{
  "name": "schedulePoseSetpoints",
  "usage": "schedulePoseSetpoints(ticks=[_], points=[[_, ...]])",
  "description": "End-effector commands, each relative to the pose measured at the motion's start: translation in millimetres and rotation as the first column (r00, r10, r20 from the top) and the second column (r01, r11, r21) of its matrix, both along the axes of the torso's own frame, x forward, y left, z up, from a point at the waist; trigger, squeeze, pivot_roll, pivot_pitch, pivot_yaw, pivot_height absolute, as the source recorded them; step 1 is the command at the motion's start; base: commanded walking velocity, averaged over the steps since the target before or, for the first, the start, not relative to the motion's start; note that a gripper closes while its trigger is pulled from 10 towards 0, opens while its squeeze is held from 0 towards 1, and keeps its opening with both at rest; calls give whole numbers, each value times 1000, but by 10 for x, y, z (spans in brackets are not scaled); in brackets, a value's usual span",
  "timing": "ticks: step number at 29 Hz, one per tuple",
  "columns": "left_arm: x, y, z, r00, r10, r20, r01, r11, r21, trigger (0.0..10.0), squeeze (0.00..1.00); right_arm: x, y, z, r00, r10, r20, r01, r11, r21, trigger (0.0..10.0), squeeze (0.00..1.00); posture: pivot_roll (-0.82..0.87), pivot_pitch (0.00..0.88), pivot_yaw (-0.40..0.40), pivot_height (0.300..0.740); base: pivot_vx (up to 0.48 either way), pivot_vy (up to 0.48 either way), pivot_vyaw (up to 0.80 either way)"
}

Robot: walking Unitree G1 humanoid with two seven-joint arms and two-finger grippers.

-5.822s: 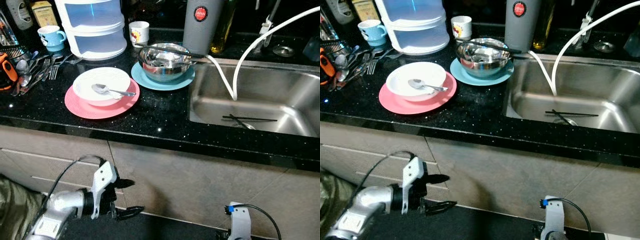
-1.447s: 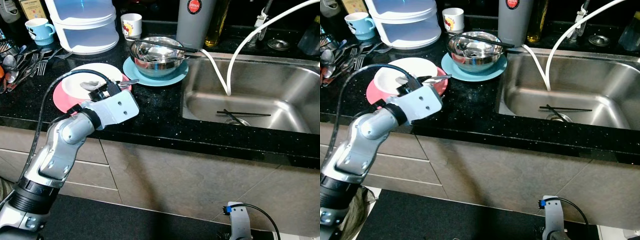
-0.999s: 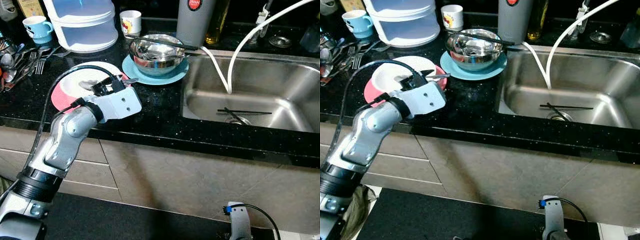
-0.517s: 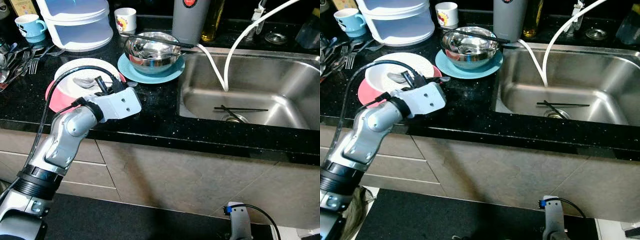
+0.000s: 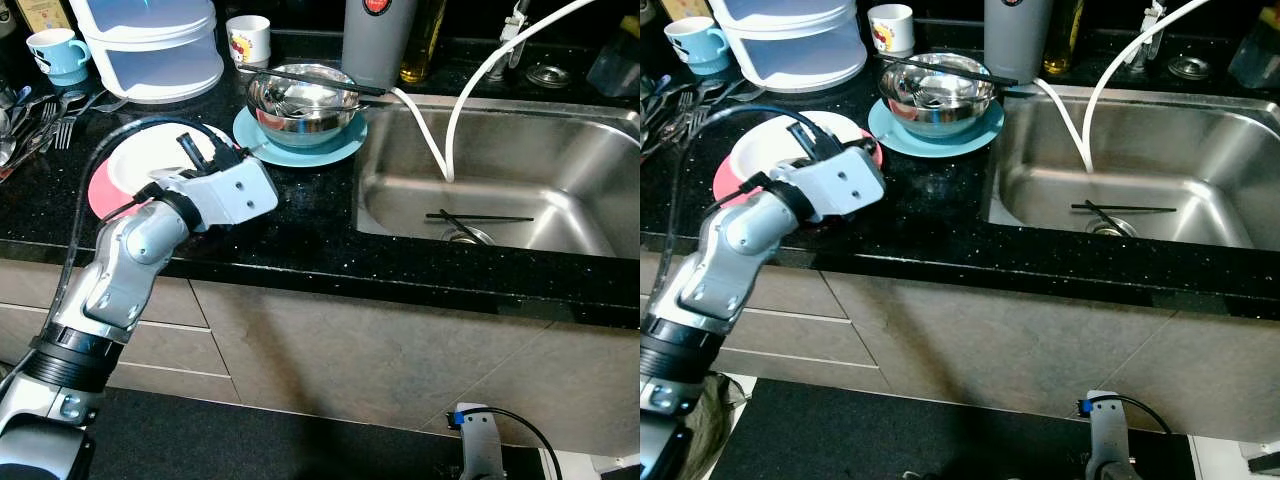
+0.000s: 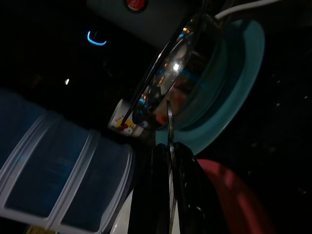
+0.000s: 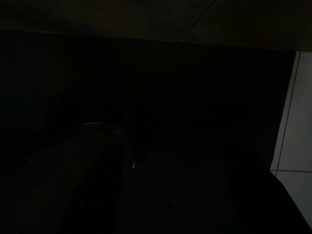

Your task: Kitchen organization

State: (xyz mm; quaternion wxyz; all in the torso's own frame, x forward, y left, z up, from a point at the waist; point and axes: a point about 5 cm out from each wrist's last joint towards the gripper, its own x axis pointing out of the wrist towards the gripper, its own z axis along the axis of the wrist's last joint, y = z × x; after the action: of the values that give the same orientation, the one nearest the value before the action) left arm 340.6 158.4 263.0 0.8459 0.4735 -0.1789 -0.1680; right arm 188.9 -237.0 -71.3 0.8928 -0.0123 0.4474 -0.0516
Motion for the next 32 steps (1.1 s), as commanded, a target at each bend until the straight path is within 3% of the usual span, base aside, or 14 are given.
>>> schedulePoseSetpoints(ticks=[1,8,9,10,14,15,27,32], points=[[8,52,17,999,33,4,-33,999,-11,10000,0,-43,-9,-20,1000,-8,-13,8,1000,2,10000,0,-2,156,-14,740,0,0,0],[16,140,10,997,75,-13,-75,997,-34,10000,0,-36,-5,-18,1000,-5,-12,5,1000,2,10000,0,3,156,-13,740,0,0,0],[15,138,-1,997,68,-23,-69,997,-39,10000,153,-35,-4,-17,1000,-4,-12,4,1000,1,10000,0,3,156,-13,740,0,0,0],[11,132,-12,998,64,-28,-65,997,-42,10000,1000,-35,-4,-18,1000,-4,-12,4,1000,0,10000,0,3,157,-12,740,0,0,0],[5,116,-34,997,61,-39,-62,997,-36,10000,1000,-39,-7,-18,1000,-10,-10,10,1000,0,10000,0,1,157,-12,740,0,0,0],[8,110,-54,997,62,-50,-64,998,-26,10000,0,-40,-9,-19,1000,-10,-10,10,1000,-1,10000,0,1,160,-13,740,0,0,0],[-28,86,-93,996,54,-73,-57,998,-34,10000,0,-57,-25,-23,1000,-8,-17,8,1000,-11,10000,0,0,152,-14,740,0,0,0],[-80,-14,-109,996,-8,-87,4,999,-46,10000,0,-66,-24,-28,1000,-6,-20,5,1000,-12,10000,0,-1,148,-13,740,0,0,0]])
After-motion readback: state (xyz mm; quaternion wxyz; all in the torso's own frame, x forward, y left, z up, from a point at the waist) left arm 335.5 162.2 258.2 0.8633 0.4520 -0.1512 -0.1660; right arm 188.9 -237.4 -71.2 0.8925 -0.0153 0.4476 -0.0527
